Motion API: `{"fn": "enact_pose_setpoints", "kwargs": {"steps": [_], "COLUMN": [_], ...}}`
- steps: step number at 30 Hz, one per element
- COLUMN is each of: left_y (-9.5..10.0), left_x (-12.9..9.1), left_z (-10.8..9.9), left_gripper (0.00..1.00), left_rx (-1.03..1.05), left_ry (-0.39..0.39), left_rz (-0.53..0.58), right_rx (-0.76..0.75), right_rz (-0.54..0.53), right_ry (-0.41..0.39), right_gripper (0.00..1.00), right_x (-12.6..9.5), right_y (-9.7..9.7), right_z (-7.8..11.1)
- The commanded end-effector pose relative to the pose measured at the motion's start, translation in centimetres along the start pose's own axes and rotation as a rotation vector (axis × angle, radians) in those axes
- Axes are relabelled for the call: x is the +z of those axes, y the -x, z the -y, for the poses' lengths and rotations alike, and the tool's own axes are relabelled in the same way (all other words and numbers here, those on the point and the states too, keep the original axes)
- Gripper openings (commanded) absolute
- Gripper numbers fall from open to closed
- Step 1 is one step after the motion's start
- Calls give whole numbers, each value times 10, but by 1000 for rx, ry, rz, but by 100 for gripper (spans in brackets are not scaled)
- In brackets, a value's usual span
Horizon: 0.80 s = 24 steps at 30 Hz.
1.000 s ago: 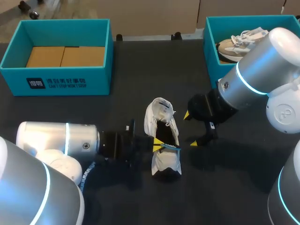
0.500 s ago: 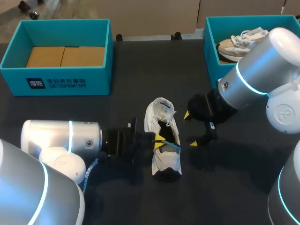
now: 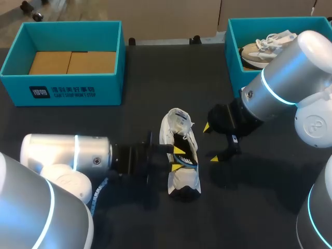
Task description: Take the shoe out of the shoebox, open the shoe tongue, remove and reinsert the insole, then place the shoe into the shoebox
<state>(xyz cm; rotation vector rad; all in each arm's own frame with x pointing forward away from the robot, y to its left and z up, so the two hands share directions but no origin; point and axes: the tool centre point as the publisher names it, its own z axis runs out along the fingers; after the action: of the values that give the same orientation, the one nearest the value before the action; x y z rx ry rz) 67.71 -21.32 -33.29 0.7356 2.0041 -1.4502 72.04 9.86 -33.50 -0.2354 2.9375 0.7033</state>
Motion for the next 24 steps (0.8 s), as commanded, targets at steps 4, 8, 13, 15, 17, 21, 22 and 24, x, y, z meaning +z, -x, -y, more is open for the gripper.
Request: {"fn": "enact_pose_setpoints", "kwargs": {"steps": [4,8,13,15,17,21,22,24], "left_y": [-9,-10,-10,-9,-9,-11,-11,-10], "left_x": [6,8,11,12,12,10,9,6], "left_z": [-5,-14,-24,-28,-31,-25,-22,-18], "left_gripper": [0,0,0,0,0,2,23,39], "left_rx": [0,11,23,22,18,10,9,6], "left_ry": [5,5,9,10,15,-2,-9,-16], "left_rz": [-31,-31,-31,-31,-31,-25,-21,-14], "right_rx": [0,0,0,0,0,0,0,0], "right_rz": [3,3,3,3,3,3,3,3], "right_ry": [-4,-4,-4,-4,-4,-4,-4,-4], "right_gripper": [100,100,100,100,100,100,100,100], "right_x": [1,1,1,1,1,1,1,1], "right_y": [-1,-1,-1,-1,-1,-1,-1,-1], "right_z": [-1,-1,-1,-1,-1,-1,-1,-1]}}
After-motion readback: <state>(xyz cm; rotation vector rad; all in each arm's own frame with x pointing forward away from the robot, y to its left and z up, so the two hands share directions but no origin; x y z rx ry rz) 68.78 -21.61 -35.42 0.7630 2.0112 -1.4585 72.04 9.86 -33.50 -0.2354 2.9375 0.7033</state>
